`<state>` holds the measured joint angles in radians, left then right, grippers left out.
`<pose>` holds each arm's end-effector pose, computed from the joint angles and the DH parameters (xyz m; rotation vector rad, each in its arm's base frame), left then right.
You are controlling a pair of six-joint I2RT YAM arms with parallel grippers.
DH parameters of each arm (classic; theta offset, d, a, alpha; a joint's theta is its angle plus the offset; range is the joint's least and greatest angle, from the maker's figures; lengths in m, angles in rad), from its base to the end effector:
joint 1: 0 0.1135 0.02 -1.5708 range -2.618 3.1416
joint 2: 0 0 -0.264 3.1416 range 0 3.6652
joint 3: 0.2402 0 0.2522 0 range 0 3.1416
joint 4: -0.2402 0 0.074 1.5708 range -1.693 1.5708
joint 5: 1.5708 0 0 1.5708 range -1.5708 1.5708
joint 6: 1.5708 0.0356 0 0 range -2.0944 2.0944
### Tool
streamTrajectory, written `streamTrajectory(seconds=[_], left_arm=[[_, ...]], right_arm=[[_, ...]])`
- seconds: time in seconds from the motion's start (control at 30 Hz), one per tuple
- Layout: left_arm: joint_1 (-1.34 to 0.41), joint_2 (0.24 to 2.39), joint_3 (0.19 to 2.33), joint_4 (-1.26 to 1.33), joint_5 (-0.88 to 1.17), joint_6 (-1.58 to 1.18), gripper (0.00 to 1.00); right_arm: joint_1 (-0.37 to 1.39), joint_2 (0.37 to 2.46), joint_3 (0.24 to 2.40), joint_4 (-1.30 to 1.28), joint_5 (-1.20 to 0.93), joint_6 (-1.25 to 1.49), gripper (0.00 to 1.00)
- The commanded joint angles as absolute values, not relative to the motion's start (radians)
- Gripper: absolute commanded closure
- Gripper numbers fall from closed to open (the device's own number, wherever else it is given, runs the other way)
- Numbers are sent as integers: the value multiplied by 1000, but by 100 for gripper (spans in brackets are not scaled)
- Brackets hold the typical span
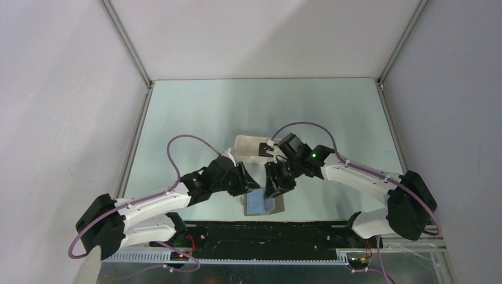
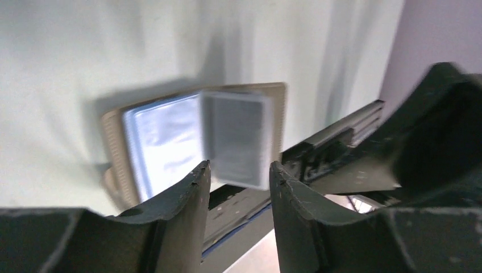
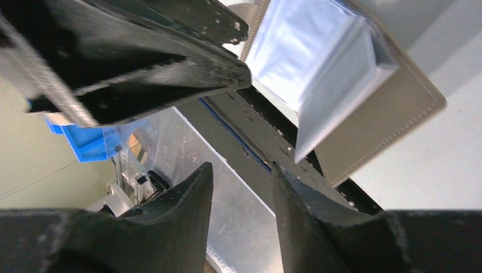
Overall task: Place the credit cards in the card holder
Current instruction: Turn over the card slot in the card holder.
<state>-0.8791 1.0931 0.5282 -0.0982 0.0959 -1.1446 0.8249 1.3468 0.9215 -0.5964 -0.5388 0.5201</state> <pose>0.1402 -0.1746 0.2001 -0.2745 2.5010 -1.1043 0.1656 0.2062 0.2353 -0.6482 2.7682 1.1096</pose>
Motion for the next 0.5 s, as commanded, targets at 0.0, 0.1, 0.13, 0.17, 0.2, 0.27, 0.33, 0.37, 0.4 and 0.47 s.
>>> streamTrajectory(seconds=[0.0,0.1,0.13,0.17,0.2,0.27,0.33,0.37,0.4,0.47], left_arm=[[-873,1032,490,-169,36,-1149,54],[-863,1010,493,-186,15,-1134,54],[-861,1001,504,-194,7,-1118,54],[-859,998,509,-199,6,-1109,54],[-854,995,524,-206,5,-1090,53],[-836,998,547,-213,3,-1063,53],[-805,1012,573,-218,5,-1037,53],[-794,1019,583,-219,11,-1028,53],[-769,1033,603,-220,25,-1007,53],[-736,1057,635,-223,46,-974,53]], right_arm=[[859,1408,1009,-554,-513,541,58],[846,1423,1044,-564,-469,536,61],[836,1421,1050,-565,-450,531,61],[810,1419,1063,-566,-446,530,61],[794,1412,1076,-566,-444,527,61],[737,1401,1098,-559,-452,521,60],[679,1399,1126,-556,-464,509,59],[645,1407,1137,-560,-473,497,58],[617,1413,1161,-571,-475,489,58],[577,1439,1196,-585,-472,463,57]])
